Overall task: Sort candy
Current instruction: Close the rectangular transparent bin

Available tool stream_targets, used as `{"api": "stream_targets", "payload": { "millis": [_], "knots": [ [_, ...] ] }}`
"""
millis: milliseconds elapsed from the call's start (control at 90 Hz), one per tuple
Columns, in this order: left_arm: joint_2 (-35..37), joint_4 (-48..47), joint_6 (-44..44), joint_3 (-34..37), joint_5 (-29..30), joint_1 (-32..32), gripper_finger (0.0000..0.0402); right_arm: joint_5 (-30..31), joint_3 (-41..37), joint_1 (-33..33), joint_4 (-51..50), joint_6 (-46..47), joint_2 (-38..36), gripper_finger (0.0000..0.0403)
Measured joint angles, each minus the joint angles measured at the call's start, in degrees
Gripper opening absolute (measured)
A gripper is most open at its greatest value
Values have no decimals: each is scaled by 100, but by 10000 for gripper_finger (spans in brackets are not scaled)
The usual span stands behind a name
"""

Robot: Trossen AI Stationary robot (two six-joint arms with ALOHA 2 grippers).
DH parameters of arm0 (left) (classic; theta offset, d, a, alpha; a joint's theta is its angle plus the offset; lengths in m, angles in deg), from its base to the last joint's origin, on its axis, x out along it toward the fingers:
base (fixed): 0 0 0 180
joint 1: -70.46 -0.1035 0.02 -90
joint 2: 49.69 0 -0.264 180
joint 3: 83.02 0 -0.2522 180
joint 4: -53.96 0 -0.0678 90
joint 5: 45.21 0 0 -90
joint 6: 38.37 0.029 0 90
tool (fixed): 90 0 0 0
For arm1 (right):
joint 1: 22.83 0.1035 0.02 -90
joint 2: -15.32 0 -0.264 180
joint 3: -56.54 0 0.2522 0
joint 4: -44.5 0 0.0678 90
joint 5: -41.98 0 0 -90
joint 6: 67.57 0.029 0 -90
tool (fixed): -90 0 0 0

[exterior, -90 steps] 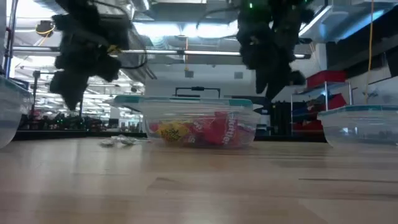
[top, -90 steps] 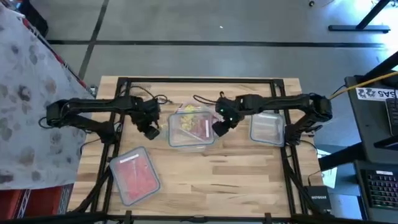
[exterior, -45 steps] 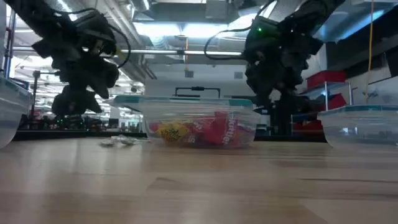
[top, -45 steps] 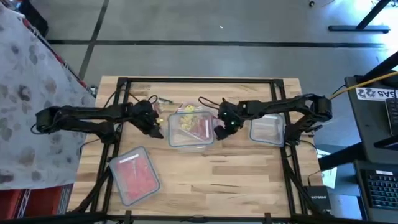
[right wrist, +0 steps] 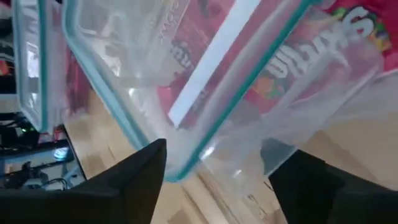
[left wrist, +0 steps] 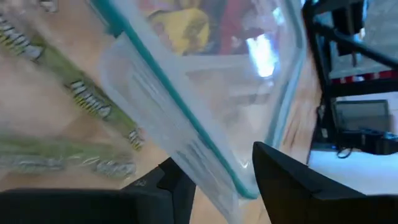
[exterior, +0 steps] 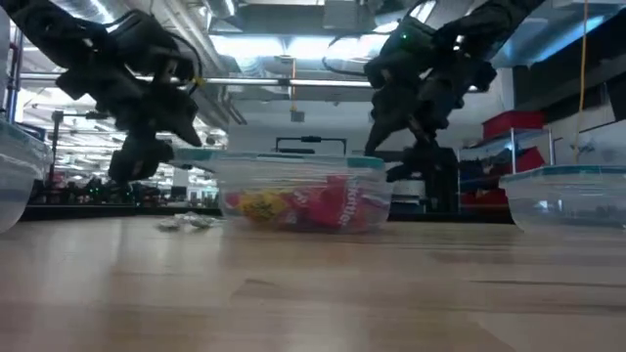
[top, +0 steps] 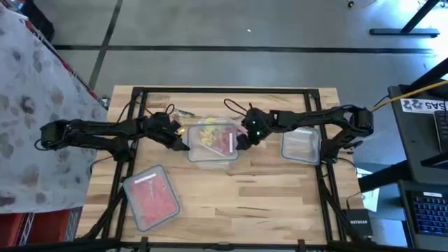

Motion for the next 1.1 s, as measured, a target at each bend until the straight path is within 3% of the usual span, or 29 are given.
{"api": "stream_targets", "payload": {
  "millis": [100,233,378,478,633,856,978,1100],
  "knots": [
    [0,98,-167,-14,-16,0,123,-293,2,7,-10,91,0,200],
    [2,55,-186,-128,-40,0,76,-466,5,12,-53,199,0,144],
    [2,54,-214,-319,106,0,21,-631,5,21,-76,419,0,67],
    [5,-19,-192,-532,202,2,10,-676,-2,167,-202,591,-76,15],
    [4,-772,105,-1090,276,-190,10,-419,4,432,-334,978,-386,23],
    [-119,-1462,892,-1588,238,-1162,10,-8,26,442,86,1558,-533,6],
    [-770,-1450,1313,-1777,-61,-1686,9,181,22,453,263,1855,-531,15],
    [-1749,-1410,1810,-2043,-307,-1812,9,197,15,458,116,1888,-519,18]
  ]
}}
